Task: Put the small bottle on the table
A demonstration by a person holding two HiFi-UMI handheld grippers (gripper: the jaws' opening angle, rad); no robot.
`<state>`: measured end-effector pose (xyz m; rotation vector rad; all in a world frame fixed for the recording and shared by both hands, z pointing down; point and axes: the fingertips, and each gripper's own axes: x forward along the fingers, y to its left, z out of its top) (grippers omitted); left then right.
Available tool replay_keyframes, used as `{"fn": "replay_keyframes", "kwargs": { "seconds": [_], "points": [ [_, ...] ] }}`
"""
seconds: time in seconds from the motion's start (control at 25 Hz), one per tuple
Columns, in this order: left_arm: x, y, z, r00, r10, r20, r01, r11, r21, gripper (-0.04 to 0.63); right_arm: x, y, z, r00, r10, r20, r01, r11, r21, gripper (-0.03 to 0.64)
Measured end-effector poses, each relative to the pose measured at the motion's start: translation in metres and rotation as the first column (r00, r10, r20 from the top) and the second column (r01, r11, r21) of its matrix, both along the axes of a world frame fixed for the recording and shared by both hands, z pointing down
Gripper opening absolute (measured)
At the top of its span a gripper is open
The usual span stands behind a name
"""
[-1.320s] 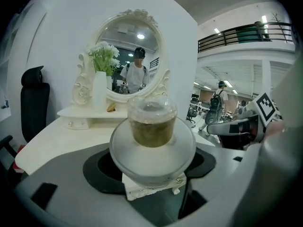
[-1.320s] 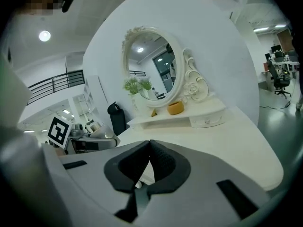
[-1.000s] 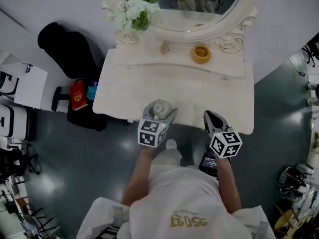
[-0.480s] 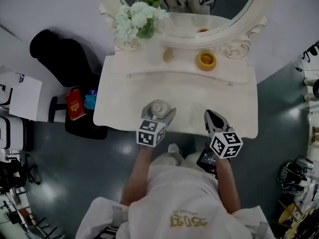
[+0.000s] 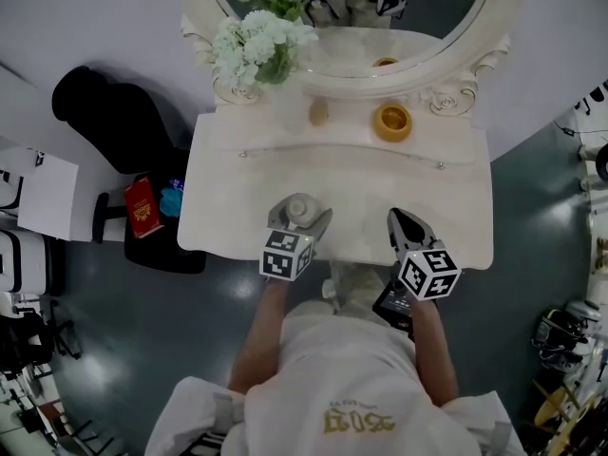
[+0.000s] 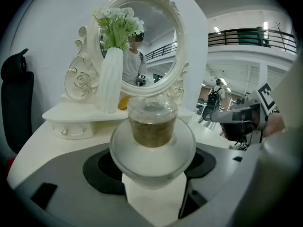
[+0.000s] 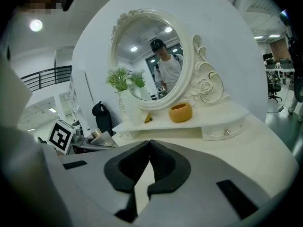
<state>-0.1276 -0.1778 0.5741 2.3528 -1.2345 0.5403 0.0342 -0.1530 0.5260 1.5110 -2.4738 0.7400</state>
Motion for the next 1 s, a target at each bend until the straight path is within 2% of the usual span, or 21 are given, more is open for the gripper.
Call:
{"fn": "replay_keyframes", "kwargs": {
  "seconds": [0.28,0.52,1.0],
  "points": [
    [0.007,-0.015,0.017,1.000,0.012,0.028,-0.011,1.000,-0.024,0.347,0.008,-0.014,0.007,0.999,-0.010,-0.033,0.010,1.000,-0.011,0.012],
    [0.022,-0.018,0.043,0.996,0.054,0.078,-0.050,0.997,-0.051,0.347,0.021,-0.016,0.025,0.999,-0.005,-0.040,0.002,0.998,-0.056,0.014],
    [0.043,-0.027,0.078,0.985,0.112,0.134,-0.098,0.990,-0.105,0.347,0.035,-0.025,0.055,0.999,-0.009,-0.043,0.003,0.991,-0.132,0.012]
  ]
}}
